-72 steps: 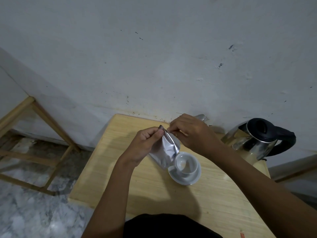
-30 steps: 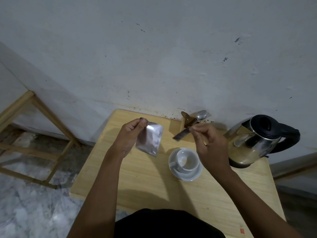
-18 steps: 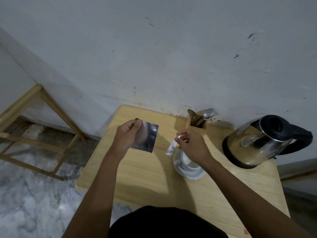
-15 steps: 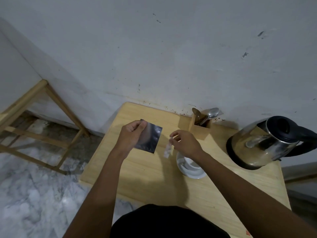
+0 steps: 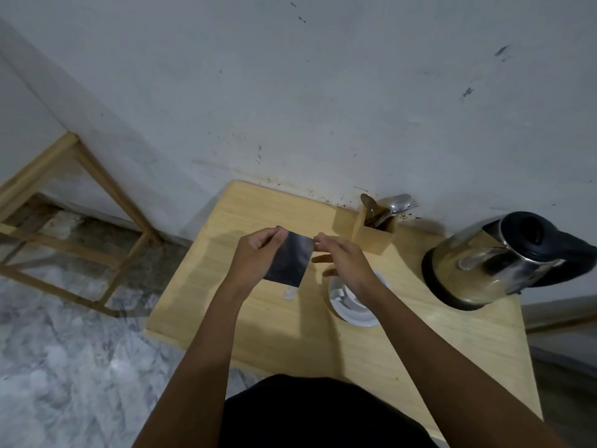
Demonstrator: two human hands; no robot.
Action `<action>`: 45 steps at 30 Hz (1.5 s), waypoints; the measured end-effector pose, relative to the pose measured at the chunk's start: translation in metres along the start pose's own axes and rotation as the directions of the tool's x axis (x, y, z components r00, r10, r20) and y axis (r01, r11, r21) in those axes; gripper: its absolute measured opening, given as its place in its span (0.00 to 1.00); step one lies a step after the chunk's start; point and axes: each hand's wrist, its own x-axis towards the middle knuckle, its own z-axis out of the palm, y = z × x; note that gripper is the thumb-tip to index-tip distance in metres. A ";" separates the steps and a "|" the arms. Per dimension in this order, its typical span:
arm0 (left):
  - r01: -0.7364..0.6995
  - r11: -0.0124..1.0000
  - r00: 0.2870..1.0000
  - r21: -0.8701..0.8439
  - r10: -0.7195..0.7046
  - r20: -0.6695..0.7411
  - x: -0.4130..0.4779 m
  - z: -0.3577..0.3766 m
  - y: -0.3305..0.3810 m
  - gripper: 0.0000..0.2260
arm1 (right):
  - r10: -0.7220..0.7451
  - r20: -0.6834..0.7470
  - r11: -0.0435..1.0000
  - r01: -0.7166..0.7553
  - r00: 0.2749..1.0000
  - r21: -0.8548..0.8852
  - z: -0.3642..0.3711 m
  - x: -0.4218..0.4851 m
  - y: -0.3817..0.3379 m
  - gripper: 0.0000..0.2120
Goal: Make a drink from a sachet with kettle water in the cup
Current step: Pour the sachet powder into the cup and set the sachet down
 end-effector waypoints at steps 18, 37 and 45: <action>-0.204 0.950 0.964 0.236 0.153 0.216 -0.032 0.078 0.026 0.10 | -0.353 -0.323 0.913 0.247 0.878 -0.325 -0.048 -0.085 0.063 0.39; -0.251 0.941 0.895 0.228 0.137 0.424 -0.059 0.138 0.028 0.13 | -0.439 -0.581 0.894 0.272 0.685 -0.356 -0.053 -0.104 0.098 0.08; -0.183 0.861 0.951 0.475 0.032 0.308 -0.028 0.099 -0.036 0.10 | -0.308 -0.511 0.940 0.174 0.802 -0.293 -0.089 -0.096 0.106 0.06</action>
